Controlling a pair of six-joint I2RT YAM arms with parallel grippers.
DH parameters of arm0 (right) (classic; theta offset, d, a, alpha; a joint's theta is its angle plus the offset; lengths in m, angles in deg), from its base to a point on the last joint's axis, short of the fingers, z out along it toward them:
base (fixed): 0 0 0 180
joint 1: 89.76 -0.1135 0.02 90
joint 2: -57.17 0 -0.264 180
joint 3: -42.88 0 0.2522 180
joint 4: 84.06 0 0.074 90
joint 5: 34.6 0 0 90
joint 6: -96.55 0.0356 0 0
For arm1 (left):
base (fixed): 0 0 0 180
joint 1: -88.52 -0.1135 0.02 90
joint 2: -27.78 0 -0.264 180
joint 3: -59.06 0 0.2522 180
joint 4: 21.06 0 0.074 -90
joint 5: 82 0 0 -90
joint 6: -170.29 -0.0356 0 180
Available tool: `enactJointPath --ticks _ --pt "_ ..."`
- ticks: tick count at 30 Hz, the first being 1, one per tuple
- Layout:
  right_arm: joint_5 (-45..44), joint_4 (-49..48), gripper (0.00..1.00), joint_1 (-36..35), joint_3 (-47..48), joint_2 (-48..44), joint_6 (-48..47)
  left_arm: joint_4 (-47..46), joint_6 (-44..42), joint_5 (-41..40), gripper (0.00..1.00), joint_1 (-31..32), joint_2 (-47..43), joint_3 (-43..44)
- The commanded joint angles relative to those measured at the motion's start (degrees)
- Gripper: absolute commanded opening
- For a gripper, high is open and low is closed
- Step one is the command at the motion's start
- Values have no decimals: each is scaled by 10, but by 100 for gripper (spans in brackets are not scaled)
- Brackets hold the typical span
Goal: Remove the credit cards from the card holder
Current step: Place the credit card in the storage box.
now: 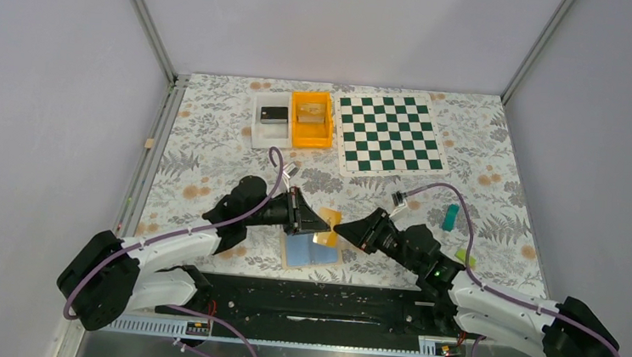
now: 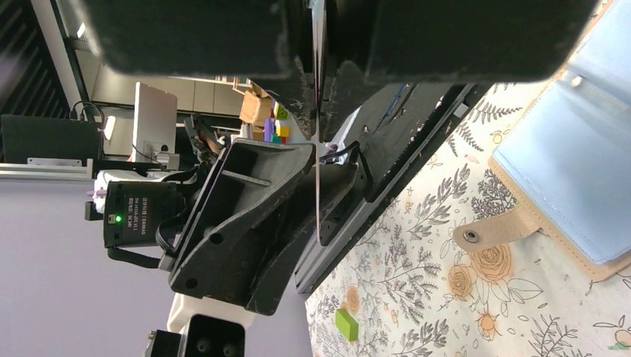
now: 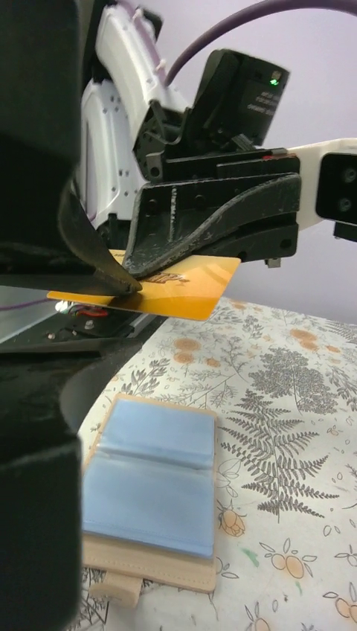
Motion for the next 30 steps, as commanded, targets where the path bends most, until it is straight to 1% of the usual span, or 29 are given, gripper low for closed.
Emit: enactJointPath --ticks 1,4,6,9,12,16,19,22,26,30 --pt "44 97 38 18 42 -52 -127 -30 -8 22 0 -3 -26 2" --pt "65 210 45 39 87 -98 -205 17 -40 35 0 -6 -33 15" --pt "91 272 50 56 122 -110 -252 35 -57 56 0 -6 -32 22" --pt "160 355 53 83 185 -80 -312 53 -76 92 0 -5 -26 29" --pt "242 376 55 101 229 -39 -337 51 -83 131 0 -5 -22 27" --pt "344 377 61 116 266 26 -354 57 -110 147 0 -5 -36 17" --pt "414 361 60 118 283 74 -350 85 -132 153 0 -5 -47 21" --pt "489 307 58 118 284 111 -324 122 -157 175 0 -5 -45 36" --pt "516 265 52 118 272 132 -304 128 -162 181 0 -5 -43 41" --pt "543 215 51 118 254 148 -276 106 -152 187 0 -5 -39 41"
